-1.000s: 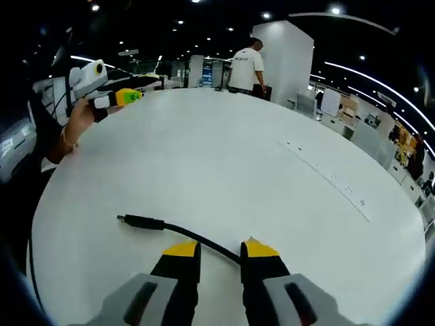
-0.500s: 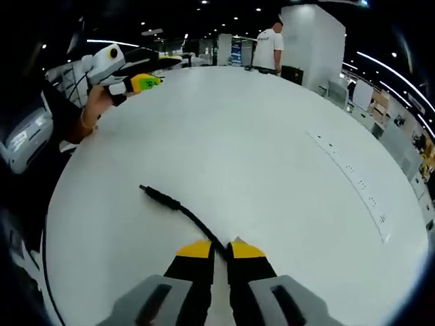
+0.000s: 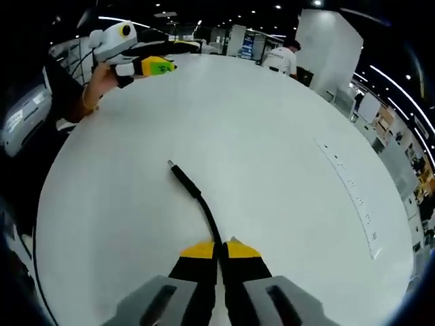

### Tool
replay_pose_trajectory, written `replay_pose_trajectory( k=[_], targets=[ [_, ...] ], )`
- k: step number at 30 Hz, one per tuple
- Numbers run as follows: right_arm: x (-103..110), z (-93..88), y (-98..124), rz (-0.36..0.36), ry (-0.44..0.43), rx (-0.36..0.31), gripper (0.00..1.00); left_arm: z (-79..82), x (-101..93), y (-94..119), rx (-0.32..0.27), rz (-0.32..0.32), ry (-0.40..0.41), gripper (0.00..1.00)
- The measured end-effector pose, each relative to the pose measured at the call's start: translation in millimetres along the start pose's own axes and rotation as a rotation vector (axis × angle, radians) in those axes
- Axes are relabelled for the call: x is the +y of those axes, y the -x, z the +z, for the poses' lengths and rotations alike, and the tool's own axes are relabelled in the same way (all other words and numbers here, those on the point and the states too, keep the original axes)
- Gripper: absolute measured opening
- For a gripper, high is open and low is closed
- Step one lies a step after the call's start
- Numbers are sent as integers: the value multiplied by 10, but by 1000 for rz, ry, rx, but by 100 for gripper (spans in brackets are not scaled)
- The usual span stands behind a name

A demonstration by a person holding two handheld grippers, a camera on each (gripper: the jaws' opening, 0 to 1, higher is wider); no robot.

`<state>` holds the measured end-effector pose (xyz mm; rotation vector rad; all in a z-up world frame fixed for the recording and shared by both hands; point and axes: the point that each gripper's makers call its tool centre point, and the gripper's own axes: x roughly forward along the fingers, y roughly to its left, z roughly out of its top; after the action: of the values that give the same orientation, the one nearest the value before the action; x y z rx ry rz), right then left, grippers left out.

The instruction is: Find the data cable on the table. Grasp the USB connector end of the cable and insert it into the USB port on the table

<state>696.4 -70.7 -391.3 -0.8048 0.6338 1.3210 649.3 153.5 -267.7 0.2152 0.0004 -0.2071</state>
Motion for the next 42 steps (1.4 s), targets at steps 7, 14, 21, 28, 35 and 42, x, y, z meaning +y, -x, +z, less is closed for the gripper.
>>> replay_pose_trajectory(
  k=[7,14,21,28,35,42],
  targets=[
    [-22,-11,7,-10,2,4,4,17,1,-8,-6,1,5,63],
    [10,24,-10,-18,3,-1,4,-2,-25,-30,-3,-10,11,63],
    [47,79,-20,-27,16,0,4,7,-163,-50,-13,-64,-4,62],
    [74,132,6,-42,27,-3,4,83,-481,-53,-59,-193,-66,49],
    [114,211,71,-61,39,-11,4,-78,-883,-74,-4,-347,-113,53],
    [145,309,173,-80,55,-24,3,-245,-1237,-50,40,-455,-164,53]
  ],
)
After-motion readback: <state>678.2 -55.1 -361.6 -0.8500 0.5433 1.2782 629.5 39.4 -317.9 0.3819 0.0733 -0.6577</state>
